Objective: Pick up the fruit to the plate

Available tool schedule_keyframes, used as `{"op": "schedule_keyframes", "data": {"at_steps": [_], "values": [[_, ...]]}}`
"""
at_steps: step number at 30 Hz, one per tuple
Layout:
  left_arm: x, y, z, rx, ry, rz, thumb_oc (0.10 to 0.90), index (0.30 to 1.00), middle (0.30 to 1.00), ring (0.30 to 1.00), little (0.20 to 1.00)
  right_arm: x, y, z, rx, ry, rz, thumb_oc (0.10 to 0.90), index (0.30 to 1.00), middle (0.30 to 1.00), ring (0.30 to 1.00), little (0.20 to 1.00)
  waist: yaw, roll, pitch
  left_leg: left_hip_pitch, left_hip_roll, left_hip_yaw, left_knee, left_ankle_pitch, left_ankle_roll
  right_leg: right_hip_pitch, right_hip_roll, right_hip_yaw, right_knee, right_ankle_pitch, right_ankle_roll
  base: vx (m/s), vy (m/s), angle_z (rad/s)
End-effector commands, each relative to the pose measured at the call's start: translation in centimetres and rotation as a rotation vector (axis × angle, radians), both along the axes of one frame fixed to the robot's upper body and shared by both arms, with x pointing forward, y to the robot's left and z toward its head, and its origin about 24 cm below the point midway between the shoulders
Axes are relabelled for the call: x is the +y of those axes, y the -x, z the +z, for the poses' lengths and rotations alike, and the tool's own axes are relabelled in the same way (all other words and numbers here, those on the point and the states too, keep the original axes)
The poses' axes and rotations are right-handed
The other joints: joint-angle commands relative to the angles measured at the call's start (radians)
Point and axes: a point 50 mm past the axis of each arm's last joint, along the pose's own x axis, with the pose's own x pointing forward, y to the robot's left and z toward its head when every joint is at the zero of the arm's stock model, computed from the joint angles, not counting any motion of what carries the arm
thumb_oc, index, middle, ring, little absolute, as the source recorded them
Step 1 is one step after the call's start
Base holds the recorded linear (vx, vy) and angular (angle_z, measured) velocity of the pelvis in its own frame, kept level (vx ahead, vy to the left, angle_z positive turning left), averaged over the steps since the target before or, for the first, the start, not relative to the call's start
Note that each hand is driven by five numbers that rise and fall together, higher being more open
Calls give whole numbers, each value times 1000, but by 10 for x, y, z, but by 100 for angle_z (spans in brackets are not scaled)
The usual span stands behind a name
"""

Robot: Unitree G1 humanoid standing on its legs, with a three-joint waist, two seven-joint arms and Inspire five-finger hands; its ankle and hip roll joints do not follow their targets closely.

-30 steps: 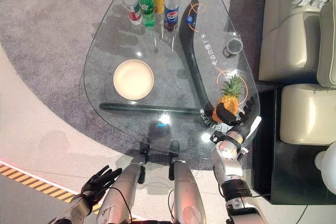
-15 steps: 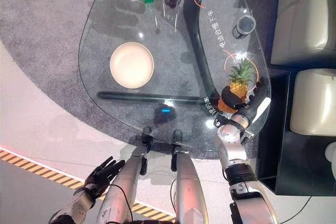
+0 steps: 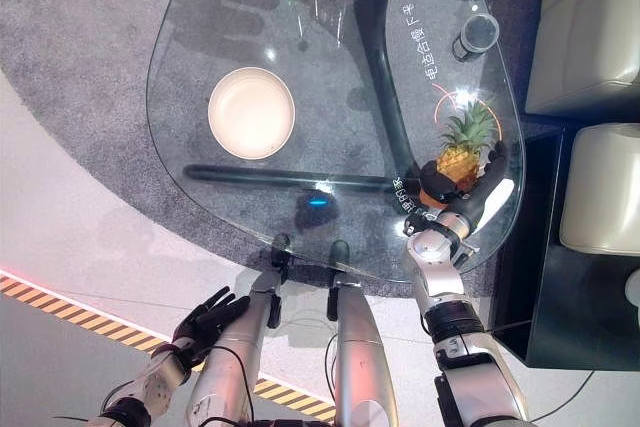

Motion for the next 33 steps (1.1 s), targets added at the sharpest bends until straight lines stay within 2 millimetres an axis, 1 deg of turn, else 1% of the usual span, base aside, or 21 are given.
{"op": "schedule_keyframes", "data": {"at_steps": [1,6,10,11,12,13,16,22,26,28,31,32,33], "values": [[-7,18,-10,42,51,12,800,900,900,900,900,-17,3,20,-77,24,-83,800,900,900,900,900,-8,11,-21,-55,-37,4,140,-86,26,29,-3,-7,-129,107,22,0,0,0],[-10,13,-8,30,54,11,800,900,900,900,900,-11,-4,12,-15,-5,-71,800,900,900,900,900,0,14,-21,-62,-41,2,144,-84,25,19,-7,-10,-121,110,23,5,0,2],[-13,9,-7,26,55,5,800,900,900,900,900,-12,-5,6,35,-43,-133,800,900,900,900,900,6,16,-21,-71,-42,2,149,-84,24,11,-9,-14,-116,111,23,0,0,0],[-14,10,-7,28,58,7,800,900,900,900,900,-13,-4,2,53,-58,-157,800,900,900,900,900,8,18,-21,-68,-40,2,154,-91,24,14,-9,-15,-112,105,24,0,0,0],[-14,8,-6,24,60,8,800,900,900,900,900,-13,-5,2,59,-61,-166,800,900,900,900,900,7,17,-21,-73,-42,1,150,-84,24,9,-10,-15,-114,110,24,0,0,0],[-15,8,-6,25,63,8,800,900,900,900,900,-14,-4,-3,87,-78,-182,800,900,900,900,900,10,20,-21,-73,-41,1,155,-91,25,8,-8,-16,-108,104,23,0,0,0],[-17,6,-5,16,63,6,800,900,900,900,900,-12,-7,-4,115,-77,-175,800,900,900,900,900,11,20,-21,-82,-43,-1,150,-84,26,-3,-8,-16,-107,108,22,0,0,0],[-18,3,-4,16,65,2,800,900,900,900,900,-5,-15,-4,157,-86,-77,800,900,900,900,900,19,21,-21,-86,-45,-5,154,-83,25,-11,-10,-17,-95,107,24,0,0,0],[-18,1,-3,15,63,-5,800,900,900,900,900,-6,-18,-5,188,-111,-58,800,900,900,900,900,24,19,-21,-91,-44,-6,158,-83,24,-18,-12,-21,-89,107,25,0,0,0],[-19,1,-3,20,65,-5,800,900,900,900,900,-4,-19,-11,211,-187,-14,800,900,900,900,900,26,19,-21,-89,-43,-7,163,-90,24,-18,-10,-21,-81,101,25,0,0,0],[-19,-1,-2,20,62,-6,800,900,900,900,900,-1,-24,-10,188,-245,43,800,900,900,900,900,29,19,-21,-89,-43,-7,163,-90,24,-20,-9,-22,-80,100,24,0,0,0],[-19,-1,-2,19,63,-4,800,900,900,900,900,0,-24,-9,181,-253,54,726,836,836,836,826,29,19,-21,-90,-43,-6,164,-90,24,-20,-9,-22,-79,99,24,0,0,0],[-19,-2,-2,16,65,-1,800,900,900,900,900,3,-26,-7,167,-259,66,355,519,519,519,455,29,18,-21,-95,-44,-6,163,-84,24,-25,-9,-21,-80,104,23,0,0,0]]}}
